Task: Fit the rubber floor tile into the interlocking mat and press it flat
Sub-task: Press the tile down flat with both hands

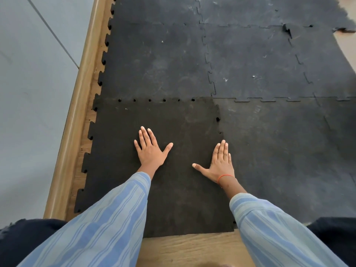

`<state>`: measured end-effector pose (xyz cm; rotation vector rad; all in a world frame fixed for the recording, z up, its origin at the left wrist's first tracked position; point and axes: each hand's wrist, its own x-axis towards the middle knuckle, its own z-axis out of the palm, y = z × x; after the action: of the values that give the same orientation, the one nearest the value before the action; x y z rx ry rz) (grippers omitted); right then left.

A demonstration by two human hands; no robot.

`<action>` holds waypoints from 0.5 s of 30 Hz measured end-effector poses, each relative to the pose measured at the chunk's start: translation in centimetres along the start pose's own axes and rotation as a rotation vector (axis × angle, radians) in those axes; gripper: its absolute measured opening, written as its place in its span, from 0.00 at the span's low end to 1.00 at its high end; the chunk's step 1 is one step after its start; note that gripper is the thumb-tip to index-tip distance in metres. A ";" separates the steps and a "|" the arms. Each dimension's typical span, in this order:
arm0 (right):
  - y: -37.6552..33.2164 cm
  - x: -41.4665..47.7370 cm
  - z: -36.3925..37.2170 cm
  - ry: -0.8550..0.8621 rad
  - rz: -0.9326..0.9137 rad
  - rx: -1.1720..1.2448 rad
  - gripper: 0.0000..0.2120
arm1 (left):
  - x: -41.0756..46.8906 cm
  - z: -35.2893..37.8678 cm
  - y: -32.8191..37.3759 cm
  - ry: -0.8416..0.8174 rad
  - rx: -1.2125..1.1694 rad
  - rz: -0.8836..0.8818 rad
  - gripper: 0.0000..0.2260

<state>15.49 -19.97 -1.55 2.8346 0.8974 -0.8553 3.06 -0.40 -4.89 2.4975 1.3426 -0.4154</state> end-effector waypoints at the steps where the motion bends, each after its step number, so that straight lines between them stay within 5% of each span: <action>1: 0.1 -0.1 0.1 -0.005 -0.007 -0.008 0.60 | 0.0 0.0 0.0 -0.001 -0.003 0.000 0.47; 15: 0.6 0.0 -0.9 -0.054 -0.058 0.009 0.64 | -0.3 -0.8 0.3 -0.042 -0.022 0.008 0.45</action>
<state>16.27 -20.31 -0.81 2.7905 0.9762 -0.9402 3.26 -0.49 -4.00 2.4615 1.3141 -0.4457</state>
